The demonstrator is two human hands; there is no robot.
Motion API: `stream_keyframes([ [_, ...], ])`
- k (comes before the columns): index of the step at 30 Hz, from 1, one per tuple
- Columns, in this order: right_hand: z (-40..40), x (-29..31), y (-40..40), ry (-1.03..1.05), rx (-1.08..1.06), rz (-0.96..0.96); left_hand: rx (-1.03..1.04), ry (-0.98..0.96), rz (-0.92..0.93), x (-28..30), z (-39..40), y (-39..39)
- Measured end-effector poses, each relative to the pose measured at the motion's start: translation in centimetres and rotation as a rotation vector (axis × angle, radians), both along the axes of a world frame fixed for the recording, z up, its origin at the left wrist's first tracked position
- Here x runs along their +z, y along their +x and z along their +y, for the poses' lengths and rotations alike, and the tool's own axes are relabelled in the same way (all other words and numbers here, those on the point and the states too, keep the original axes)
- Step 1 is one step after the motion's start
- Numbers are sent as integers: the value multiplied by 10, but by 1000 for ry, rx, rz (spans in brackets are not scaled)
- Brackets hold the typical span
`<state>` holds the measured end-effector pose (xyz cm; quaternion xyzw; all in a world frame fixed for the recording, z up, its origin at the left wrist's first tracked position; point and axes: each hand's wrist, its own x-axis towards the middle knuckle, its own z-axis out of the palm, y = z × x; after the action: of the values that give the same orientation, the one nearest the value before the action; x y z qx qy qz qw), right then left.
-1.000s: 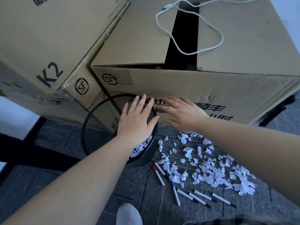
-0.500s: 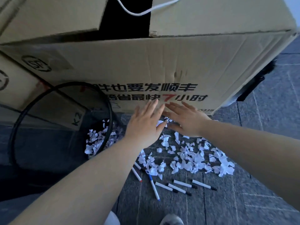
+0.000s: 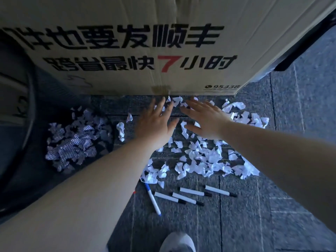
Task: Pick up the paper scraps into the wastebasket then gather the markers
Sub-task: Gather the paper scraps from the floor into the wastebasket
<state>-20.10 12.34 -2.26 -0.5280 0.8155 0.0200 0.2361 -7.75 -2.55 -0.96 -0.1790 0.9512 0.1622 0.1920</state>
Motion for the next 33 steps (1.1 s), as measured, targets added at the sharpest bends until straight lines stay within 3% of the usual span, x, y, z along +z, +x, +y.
stream_keyframes([
  [8, 33, -21, 8, -69, 1, 29, -12, 35, 26, -39, 27, 11],
  [12, 59, -20, 8, -95, -25, 29, -120, 54, 96, -36, 41, 15],
  [22, 109, -17, 36, -14, 17, 13, -356, 91, -47, -30, 81, 29],
  [33, 108, -30, 59, -101, -26, 110, -387, -100, 277, -54, 76, 59],
])
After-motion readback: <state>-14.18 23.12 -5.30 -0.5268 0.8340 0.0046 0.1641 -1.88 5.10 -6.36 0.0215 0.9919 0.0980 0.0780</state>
